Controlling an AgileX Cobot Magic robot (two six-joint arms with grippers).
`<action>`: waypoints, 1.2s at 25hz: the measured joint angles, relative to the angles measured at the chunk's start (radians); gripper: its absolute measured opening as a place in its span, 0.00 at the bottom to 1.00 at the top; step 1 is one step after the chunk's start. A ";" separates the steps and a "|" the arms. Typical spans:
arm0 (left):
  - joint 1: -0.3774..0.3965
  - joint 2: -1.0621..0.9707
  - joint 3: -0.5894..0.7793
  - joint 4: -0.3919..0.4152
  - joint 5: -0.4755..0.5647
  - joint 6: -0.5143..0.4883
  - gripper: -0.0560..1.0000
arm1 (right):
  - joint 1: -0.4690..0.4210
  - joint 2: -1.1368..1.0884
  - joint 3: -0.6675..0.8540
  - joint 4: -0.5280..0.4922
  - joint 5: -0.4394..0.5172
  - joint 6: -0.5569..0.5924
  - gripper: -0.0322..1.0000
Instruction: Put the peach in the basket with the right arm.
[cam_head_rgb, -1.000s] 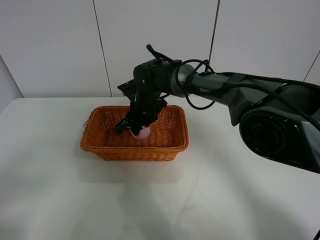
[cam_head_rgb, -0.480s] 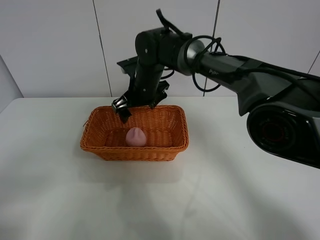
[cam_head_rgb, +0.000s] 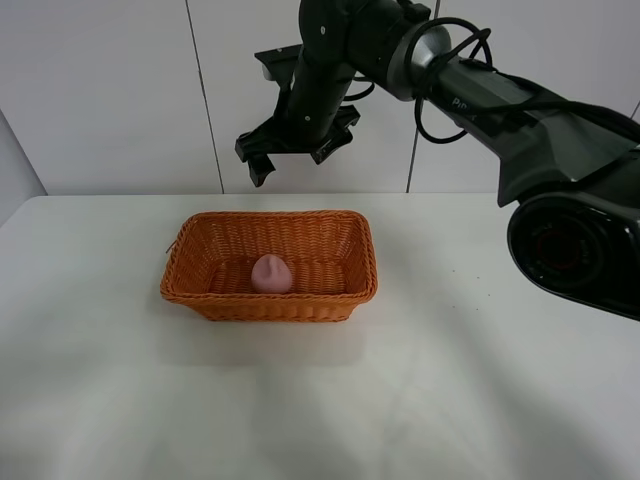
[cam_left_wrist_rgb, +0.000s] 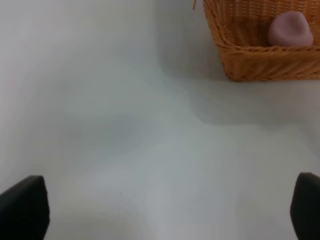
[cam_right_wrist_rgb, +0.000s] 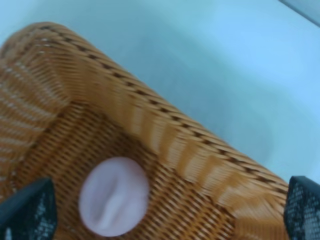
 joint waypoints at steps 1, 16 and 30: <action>0.000 0.000 0.000 0.000 0.000 0.000 0.99 | -0.012 0.002 0.000 0.000 0.000 0.000 0.71; 0.000 0.000 0.000 0.000 0.000 0.000 0.99 | -0.415 0.008 0.007 -0.003 0.002 -0.001 0.71; 0.000 0.000 0.000 0.000 0.000 0.000 0.99 | -0.540 0.008 0.007 -0.010 0.002 -0.001 0.71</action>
